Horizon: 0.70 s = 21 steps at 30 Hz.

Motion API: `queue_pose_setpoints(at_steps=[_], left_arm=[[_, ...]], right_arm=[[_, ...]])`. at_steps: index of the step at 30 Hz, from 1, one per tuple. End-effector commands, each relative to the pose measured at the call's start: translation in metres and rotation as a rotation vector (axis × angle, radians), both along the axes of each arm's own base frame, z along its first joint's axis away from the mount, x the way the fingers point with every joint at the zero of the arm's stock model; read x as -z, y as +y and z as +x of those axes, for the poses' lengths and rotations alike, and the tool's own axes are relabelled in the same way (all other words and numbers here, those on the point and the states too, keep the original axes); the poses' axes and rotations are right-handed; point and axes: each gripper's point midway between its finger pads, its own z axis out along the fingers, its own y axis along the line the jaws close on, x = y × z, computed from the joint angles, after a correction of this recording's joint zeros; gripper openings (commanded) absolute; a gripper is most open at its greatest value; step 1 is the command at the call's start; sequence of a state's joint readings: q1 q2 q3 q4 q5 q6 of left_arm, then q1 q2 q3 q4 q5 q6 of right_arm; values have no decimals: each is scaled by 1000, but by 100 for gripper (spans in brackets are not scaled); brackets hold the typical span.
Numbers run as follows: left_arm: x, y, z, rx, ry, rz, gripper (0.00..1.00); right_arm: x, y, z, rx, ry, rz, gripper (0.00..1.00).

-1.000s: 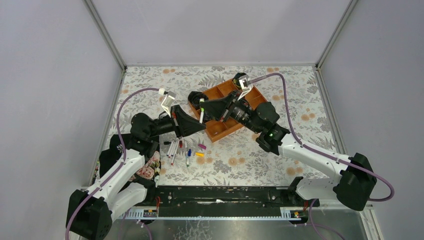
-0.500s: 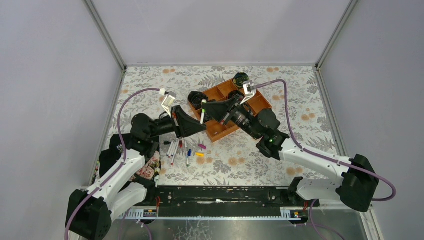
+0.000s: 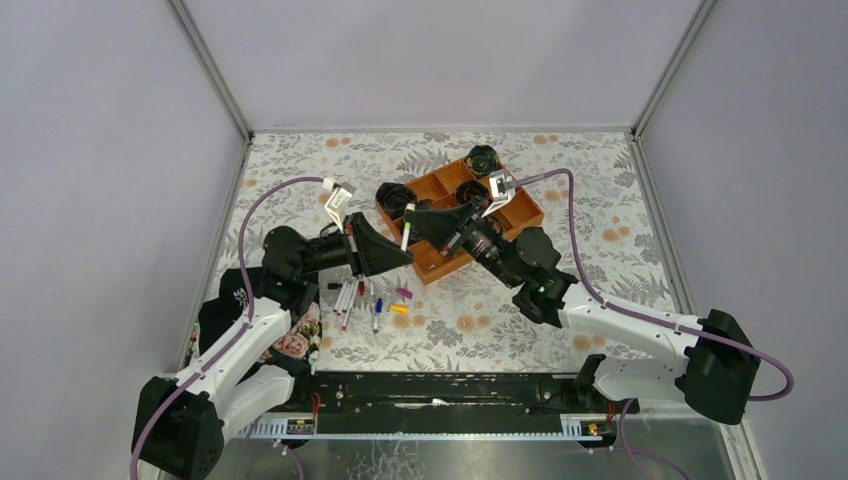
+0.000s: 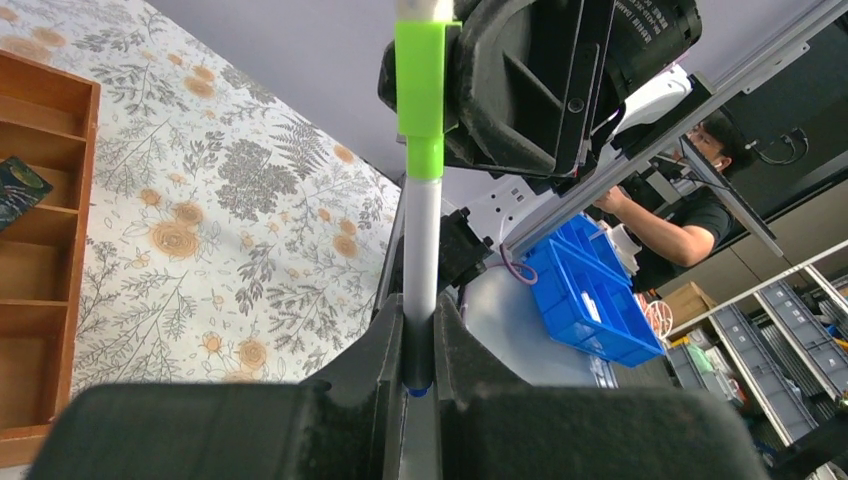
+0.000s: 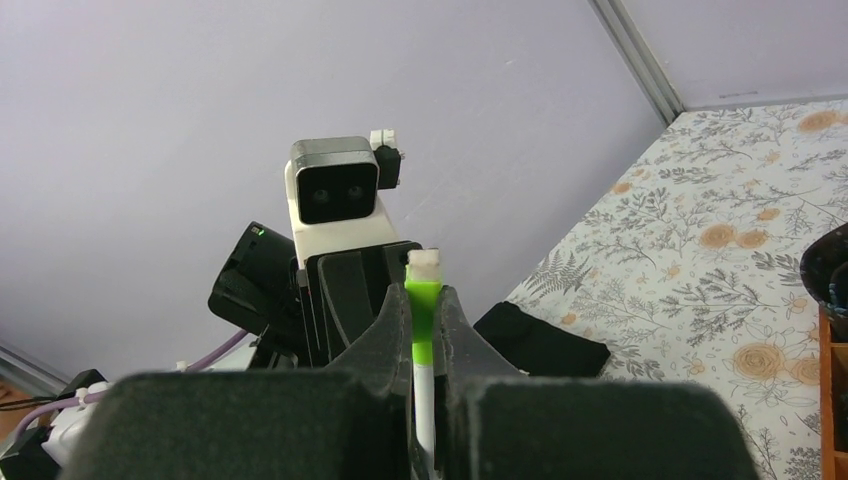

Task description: Insert the pens into the pen caps

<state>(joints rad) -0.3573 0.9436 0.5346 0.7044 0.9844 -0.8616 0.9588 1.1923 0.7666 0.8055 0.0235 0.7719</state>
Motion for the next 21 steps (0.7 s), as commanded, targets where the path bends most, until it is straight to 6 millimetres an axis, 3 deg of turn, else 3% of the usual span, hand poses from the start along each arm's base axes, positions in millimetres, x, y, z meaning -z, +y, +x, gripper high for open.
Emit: queue_pose_setpoints(at_steps=[1, 7, 11, 12, 13, 15, 18, 21], left_arm=[[-62, 17, 36, -213, -155, -152, 0], [-61, 19, 41, -223, -144, -153, 0], [-46, 20, 51, -258, -118, -91, 0], [-34, 21, 57, -284, -89, -45, 0], [-20, 23, 65, -324, -84, 18, 0], [17, 34, 80, -432, 14, 139, 0], [73, 52, 87, -546, 163, 285, 0], [120, 66, 93, -637, 327, 378, 0]], right_arm=[[76, 32, -67, -286, 128, -199, 0], [93, 37, -79, -319, 169, -223, 0], [89, 33, -73, -276, 158, -233, 0], [87, 30, -67, -235, 149, -256, 0], [84, 26, -60, -191, 134, -283, 7], [80, 13, -45, -87, 110, -357, 27], [65, -12, -25, 69, 69, -412, 55], [61, -31, -11, 169, 64, -477, 68]])
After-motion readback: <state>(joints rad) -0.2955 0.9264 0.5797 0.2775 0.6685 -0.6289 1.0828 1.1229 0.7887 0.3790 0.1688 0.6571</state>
